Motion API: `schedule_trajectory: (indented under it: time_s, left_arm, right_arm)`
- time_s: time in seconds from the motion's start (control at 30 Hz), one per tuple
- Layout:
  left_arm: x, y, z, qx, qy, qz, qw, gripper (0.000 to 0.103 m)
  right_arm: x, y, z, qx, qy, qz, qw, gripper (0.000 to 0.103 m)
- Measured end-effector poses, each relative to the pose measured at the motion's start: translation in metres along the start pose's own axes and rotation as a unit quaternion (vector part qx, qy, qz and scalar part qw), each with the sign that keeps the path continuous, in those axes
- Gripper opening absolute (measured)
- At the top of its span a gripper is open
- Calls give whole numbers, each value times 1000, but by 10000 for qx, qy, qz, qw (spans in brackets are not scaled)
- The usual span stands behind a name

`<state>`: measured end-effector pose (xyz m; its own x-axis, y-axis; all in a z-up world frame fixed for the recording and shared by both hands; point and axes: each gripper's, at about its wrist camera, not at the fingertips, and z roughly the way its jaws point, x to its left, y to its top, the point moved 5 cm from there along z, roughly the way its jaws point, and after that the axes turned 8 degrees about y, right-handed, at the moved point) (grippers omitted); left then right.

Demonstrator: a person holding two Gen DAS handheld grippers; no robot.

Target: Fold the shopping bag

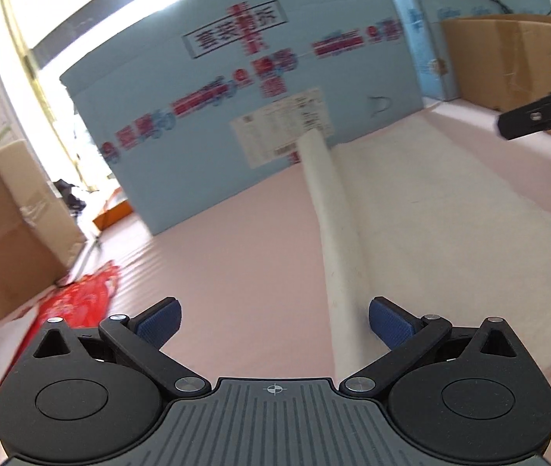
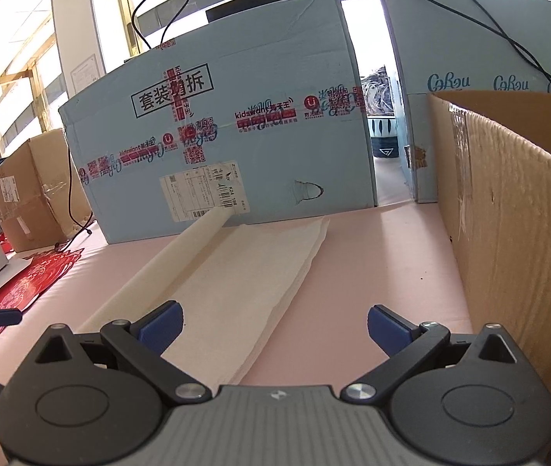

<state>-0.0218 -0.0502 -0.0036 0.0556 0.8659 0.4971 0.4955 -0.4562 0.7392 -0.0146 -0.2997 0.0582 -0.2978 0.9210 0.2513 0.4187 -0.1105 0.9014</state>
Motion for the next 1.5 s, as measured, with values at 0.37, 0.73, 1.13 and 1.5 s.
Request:
schedule_trajectory:
  time_s: [0.37, 0.73, 1.13, 1.5]
  left_arm:
    - [-23, 6, -78, -1445, -1143, 116, 9828, 103]
    - [-113, 5, -99, -1373, -2130, 1233, 9595, 99]
    - [-113, 18, -65, -826, -2058, 811, 9717, 55]
    - [-22, 22, -39, -786, -1148, -979, 9854, 0]
  right_arm:
    - [1, -2, 1, 54, 18, 15, 10000, 103]
    - [1, -2, -2, -2, 45, 39, 10000, 103]
    - [0, -3, -2, 14, 111, 102, 9999, 103]
    - [-2, -12, 8, 467, 671, 561, 9951, 102]
